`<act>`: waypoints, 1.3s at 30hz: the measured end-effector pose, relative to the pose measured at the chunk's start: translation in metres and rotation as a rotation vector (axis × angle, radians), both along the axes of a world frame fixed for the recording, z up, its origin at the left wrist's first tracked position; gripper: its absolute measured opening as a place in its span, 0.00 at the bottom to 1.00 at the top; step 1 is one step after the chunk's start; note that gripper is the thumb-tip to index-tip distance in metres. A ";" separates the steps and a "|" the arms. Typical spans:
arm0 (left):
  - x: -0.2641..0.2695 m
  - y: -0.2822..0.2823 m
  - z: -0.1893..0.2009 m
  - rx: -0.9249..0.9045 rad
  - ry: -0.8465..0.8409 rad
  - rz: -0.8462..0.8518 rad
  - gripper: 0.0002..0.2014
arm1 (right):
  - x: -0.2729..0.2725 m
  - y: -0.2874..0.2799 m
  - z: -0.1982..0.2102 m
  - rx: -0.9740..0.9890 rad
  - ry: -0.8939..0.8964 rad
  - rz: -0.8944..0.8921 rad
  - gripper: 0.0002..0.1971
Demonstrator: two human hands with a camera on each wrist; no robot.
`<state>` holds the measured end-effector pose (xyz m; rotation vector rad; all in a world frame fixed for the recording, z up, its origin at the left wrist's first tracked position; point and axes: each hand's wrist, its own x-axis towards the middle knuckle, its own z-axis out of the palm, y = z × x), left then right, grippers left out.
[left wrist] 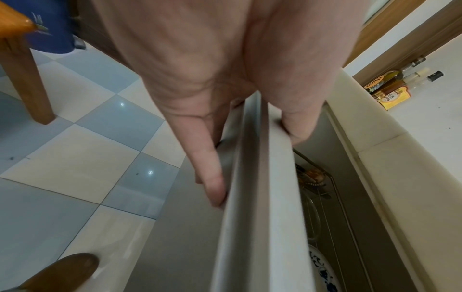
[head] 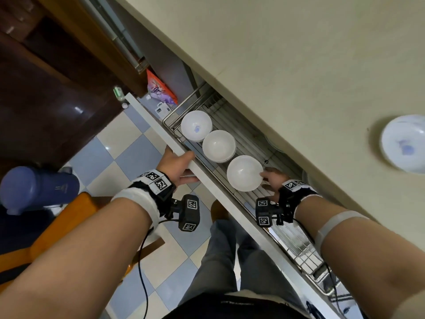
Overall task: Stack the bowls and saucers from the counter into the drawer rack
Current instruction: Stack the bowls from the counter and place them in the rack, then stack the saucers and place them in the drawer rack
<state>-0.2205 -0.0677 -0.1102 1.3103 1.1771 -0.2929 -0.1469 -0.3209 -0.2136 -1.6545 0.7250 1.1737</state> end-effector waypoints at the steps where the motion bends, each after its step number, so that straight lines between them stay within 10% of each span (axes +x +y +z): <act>1: -0.001 -0.003 0.003 0.012 0.010 0.015 0.20 | 0.000 -0.005 0.007 -0.036 -0.043 0.048 0.29; 10: 0.015 -0.025 0.067 0.548 0.137 -0.206 0.28 | -0.010 -0.031 0.133 0.216 -0.075 0.174 0.19; 14: 0.059 -0.064 0.093 0.319 -0.128 -0.448 0.05 | -0.017 -0.039 0.175 0.353 -0.151 0.050 0.15; 22: 0.129 -0.183 0.127 -0.082 -0.274 -0.821 0.06 | -0.027 -0.124 0.234 0.026 -0.581 -0.426 0.08; 30: 0.156 -0.269 0.095 -0.030 -0.264 -1.096 0.28 | -0.087 -0.228 0.219 -0.492 -0.529 -1.069 0.14; 36: 0.166 -0.290 0.095 0.243 -0.293 -1.183 0.23 | -0.083 -0.265 0.175 -0.455 -0.447 -0.963 0.10; 39: 0.161 -0.298 0.114 0.052 -0.244 -1.142 0.23 | -0.075 -0.290 0.151 -0.528 -0.470 -0.831 0.14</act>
